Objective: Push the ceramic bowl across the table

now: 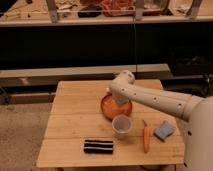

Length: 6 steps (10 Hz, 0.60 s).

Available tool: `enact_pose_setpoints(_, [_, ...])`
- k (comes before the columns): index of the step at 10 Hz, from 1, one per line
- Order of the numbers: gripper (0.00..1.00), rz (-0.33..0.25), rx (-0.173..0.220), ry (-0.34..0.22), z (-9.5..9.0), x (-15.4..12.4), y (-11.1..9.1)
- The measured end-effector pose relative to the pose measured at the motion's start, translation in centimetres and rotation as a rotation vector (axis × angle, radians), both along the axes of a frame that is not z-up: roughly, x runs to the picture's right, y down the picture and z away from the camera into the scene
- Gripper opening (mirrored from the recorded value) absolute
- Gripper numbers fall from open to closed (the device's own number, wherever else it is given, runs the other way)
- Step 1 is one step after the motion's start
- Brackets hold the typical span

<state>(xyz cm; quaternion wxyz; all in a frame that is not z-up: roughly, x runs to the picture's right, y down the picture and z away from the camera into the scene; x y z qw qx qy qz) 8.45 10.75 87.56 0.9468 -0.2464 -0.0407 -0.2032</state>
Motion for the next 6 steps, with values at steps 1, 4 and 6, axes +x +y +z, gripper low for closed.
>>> enact_pose_setpoints(1, [0.0, -0.006, -0.002, -0.007, 0.4, -0.9, -0.2])
enact_pose_setpoints(4, [0.0, -0.023, -0.01, -0.013, 1.0, -2.2, -0.2])
enact_pose_setpoints(6, [0.0, -0.045, -0.015, -0.025, 1.3, -3.3, -0.2])
